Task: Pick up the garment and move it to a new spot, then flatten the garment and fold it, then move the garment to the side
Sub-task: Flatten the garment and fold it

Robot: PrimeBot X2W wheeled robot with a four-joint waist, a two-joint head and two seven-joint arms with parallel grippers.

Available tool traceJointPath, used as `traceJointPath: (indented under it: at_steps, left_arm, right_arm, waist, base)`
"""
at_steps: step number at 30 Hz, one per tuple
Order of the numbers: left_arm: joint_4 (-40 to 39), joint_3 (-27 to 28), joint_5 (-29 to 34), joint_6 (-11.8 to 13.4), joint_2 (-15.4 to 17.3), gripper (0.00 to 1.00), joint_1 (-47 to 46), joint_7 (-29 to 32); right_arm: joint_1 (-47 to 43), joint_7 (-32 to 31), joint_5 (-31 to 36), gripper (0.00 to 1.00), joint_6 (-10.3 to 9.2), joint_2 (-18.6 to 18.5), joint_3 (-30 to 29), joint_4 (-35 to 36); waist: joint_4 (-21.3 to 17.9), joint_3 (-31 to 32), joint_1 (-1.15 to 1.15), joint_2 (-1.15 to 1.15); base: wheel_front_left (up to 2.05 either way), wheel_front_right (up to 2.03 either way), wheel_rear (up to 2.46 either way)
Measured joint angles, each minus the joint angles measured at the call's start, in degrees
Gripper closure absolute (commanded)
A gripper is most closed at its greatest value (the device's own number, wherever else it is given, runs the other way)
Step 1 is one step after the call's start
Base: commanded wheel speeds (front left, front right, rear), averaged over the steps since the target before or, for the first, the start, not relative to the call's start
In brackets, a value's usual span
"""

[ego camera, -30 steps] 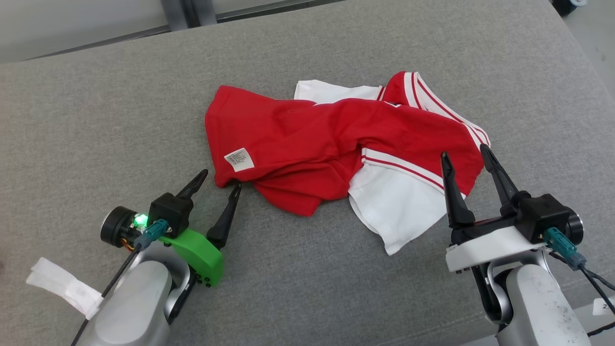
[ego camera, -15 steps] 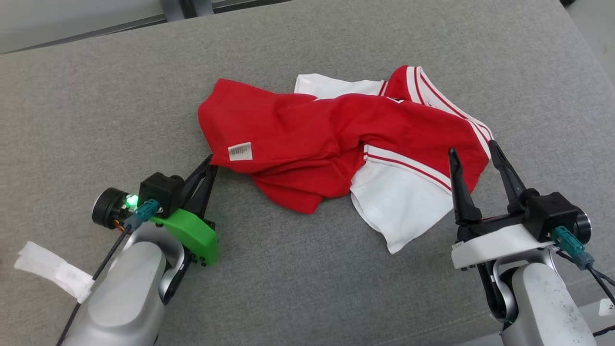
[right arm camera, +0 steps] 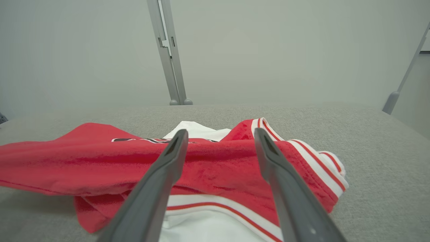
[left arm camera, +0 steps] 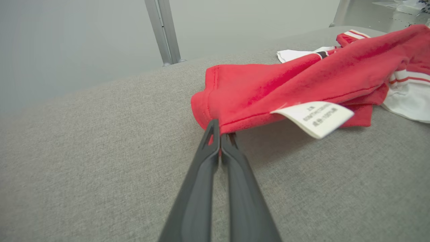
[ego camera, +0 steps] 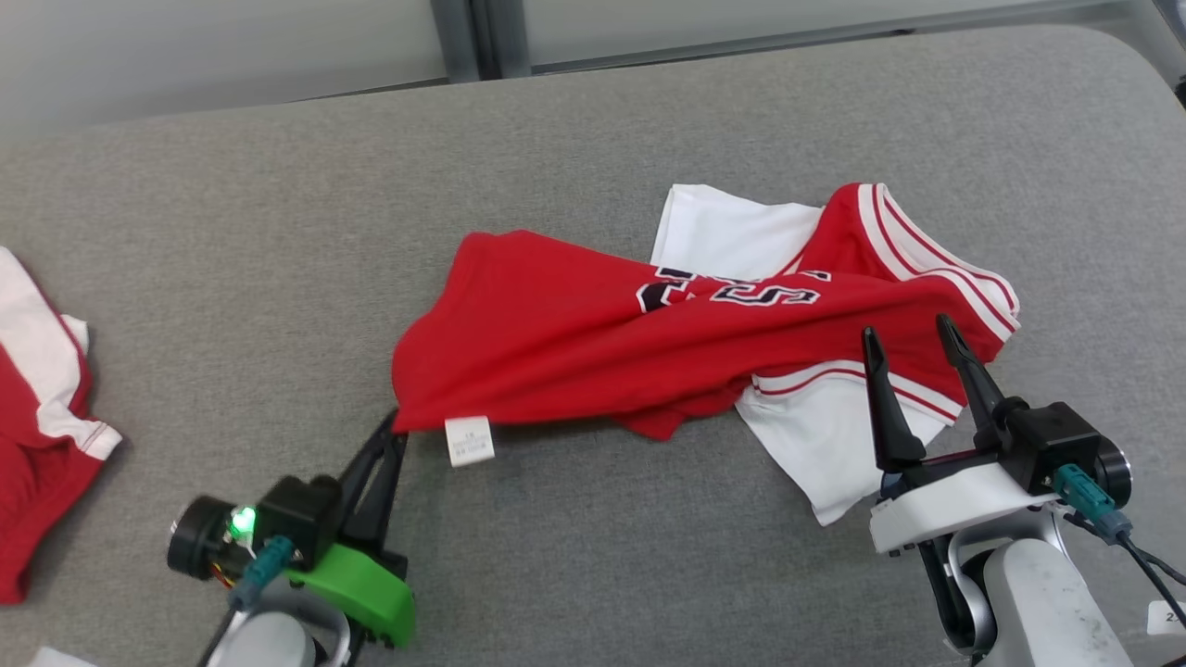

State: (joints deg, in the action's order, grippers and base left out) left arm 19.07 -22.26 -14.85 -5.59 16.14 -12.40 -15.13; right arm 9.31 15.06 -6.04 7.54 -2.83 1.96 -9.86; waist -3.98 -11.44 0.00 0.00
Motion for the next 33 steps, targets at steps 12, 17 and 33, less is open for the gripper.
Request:
traceJointPath:
  at_steps: [12,17,33]
  left_arm:
    - [2.87,2.54,-0.04,-0.29,-5.66,0.0,7.65,0.0]
    - [0.31,7.81,0.35,-0.14,-5.45,0.0,9.0,0.0]
    - [-11.12,25.41,3.75,0.65,-9.31,0.0,13.26,0.0]
  right_arm:
    - [-1.01,0.0,0.8,0.0,0.0,0.0,-0.33,-0.78]
    - [-1.66,0.0,0.97,0.0,0.0,0.01,-0.23,-1.0]
    - [-4.91,0.0,0.8,0.0,0.0,0.01,-0.02,0.08]
  waist:
    - [4.29,3.96,0.0,0.0]
    - [5.36,5.31,0.0,0.0]
    - [4.54,9.01,0.0,0.0]
  base:
    - [0.0,0.0,0.0]
    - [0.0,0.0,0.0]
    - [0.0,0.0,0.0]
